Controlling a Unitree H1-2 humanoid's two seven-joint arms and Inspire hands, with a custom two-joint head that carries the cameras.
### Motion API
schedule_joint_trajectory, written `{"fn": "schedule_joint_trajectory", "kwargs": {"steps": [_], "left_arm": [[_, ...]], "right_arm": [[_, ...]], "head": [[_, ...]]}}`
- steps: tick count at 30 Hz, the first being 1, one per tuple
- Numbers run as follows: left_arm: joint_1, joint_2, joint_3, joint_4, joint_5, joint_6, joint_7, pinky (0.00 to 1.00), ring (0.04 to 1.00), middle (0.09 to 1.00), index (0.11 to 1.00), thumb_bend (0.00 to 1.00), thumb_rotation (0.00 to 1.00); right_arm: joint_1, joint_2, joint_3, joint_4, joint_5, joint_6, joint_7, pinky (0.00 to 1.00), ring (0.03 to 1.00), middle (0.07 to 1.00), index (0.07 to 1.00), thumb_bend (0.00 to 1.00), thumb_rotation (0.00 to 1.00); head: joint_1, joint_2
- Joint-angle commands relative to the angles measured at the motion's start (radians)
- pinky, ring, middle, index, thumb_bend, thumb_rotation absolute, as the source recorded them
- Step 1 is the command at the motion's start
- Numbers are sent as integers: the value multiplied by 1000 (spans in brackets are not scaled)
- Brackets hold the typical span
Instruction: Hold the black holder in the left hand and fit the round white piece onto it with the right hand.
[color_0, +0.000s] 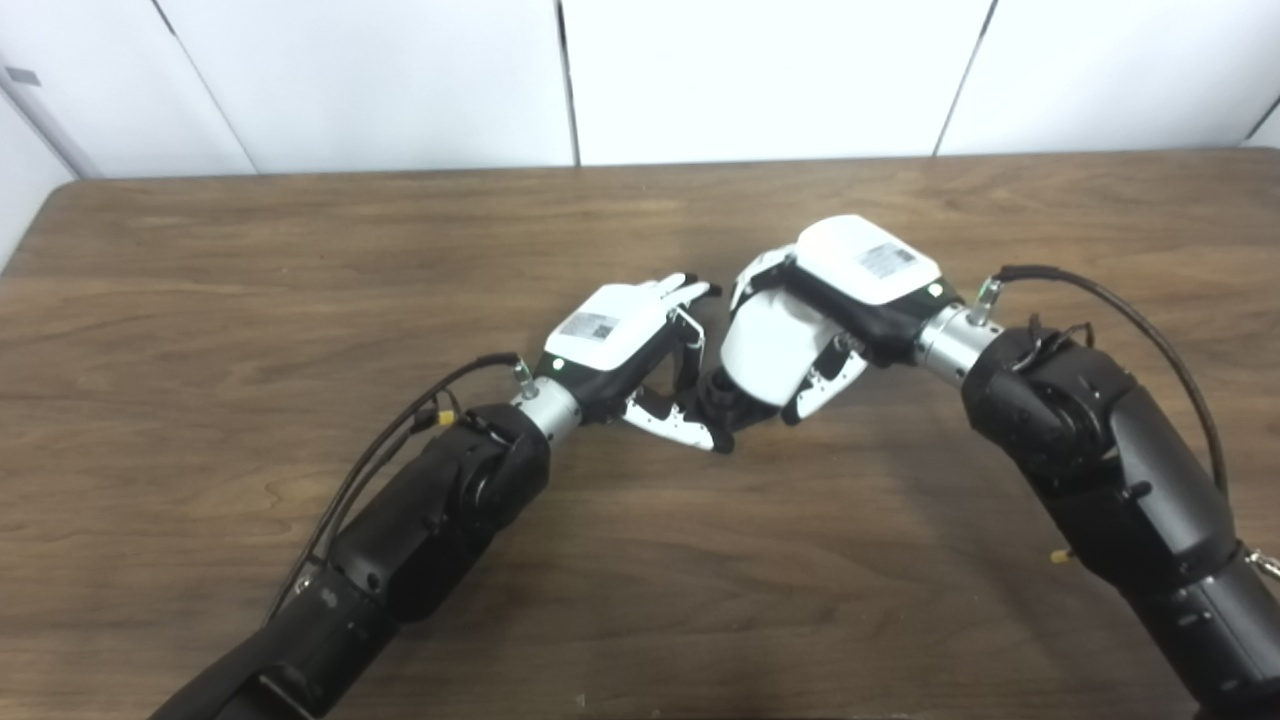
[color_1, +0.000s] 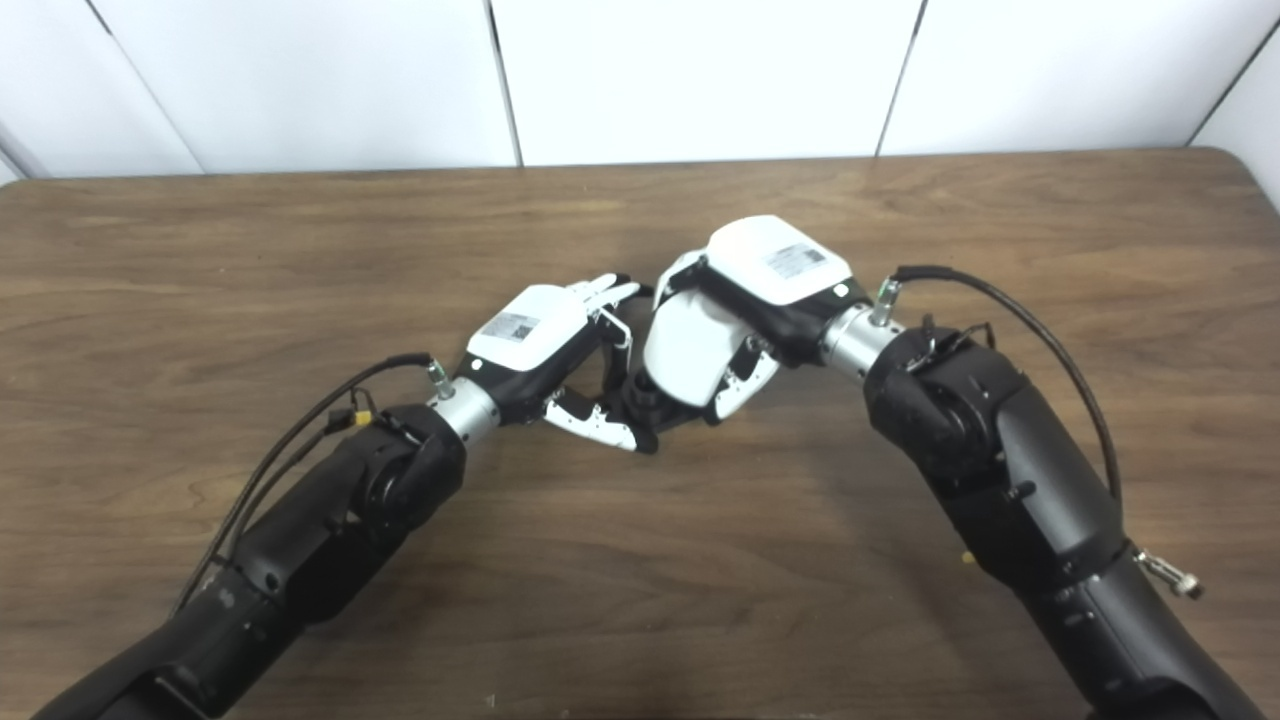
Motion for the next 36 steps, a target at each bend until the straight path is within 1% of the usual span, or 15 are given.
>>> {"fn": "schedule_joint_trajectory", "kwargs": {"steps": [1, 3, 7, 11, 13, 16, 19, 21, 27, 36], "left_arm": [[54, 30, -40, 30, 36, 4, -91, 938, 974, 942, 484, 524, 73], [53, 31, -41, 27, 35, 7, -98, 940, 978, 944, 485, 524, 73], [55, 31, -39, 30, 30, 5, -94, 943, 973, 940, 484, 524, 73], [53, 31, -42, 34, 33, 2, -90, 945, 972, 941, 484, 524, 73], [53, 31, -43, 38, 34, -5, -82, 924, 962, 935, 484, 524, 73], [55, 28, -43, 36, 36, 5, -90, 929, 968, 938, 484, 524, 73], [55, 29, -41, 35, 32, 9, -98, 935, 971, 943, 483, 524, 72], [54, 31, -43, 35, 35, 9, -99, 933, 971, 944, 484, 524, 72], [56, 34, -44, 32, 36, 10, -99, 929, 967, 940, 483, 524, 73], [51, 28, -47, 46, 34, 7, -98, 955, 974, 941, 483, 524, 72]], "right_arm": [[-13, 11, 25, 10, -20, 9, 36, 695, 748, 729, 482, 526, 140], [-17, 16, 33, 11, -26, 15, 40, 699, 750, 730, 483, 526, 141], [-25, 24, 46, 15, -28, 7, 33, 681, 741, 720, 482, 526, 141], [-41, 39, 53, -9, -28, 21, 54, 677, 748, 724, 482, 526, 141], [-47, 44, 54, -21, -27, 18, 60, 678, 750, 725, 482, 526, 141], [-64, 53, 53, -38, -19, 6, 66, 670, 749, 721, 482, 526, 140], [-83, 60, 49, -47, -19, 16, 85, 709, 751, 724, 481, 526, 140], [-92, 62, 45, -51, -20, 21, 97, 697, 753, 728, 481, 526, 141], [-118, 48, 27, -66, -15, 0, 104, 671, 744, 726, 481, 526, 142], [-173, 20, 10, -120, 0, -15, 144, 682, 757, 730, 481, 526, 142]], "head": [[0, 1], [4, 2], [3, 2], [2, 1], [2, 1], [2, 1], [6, -2], [4, -2], [-1, -5], [-8, -13]]}}
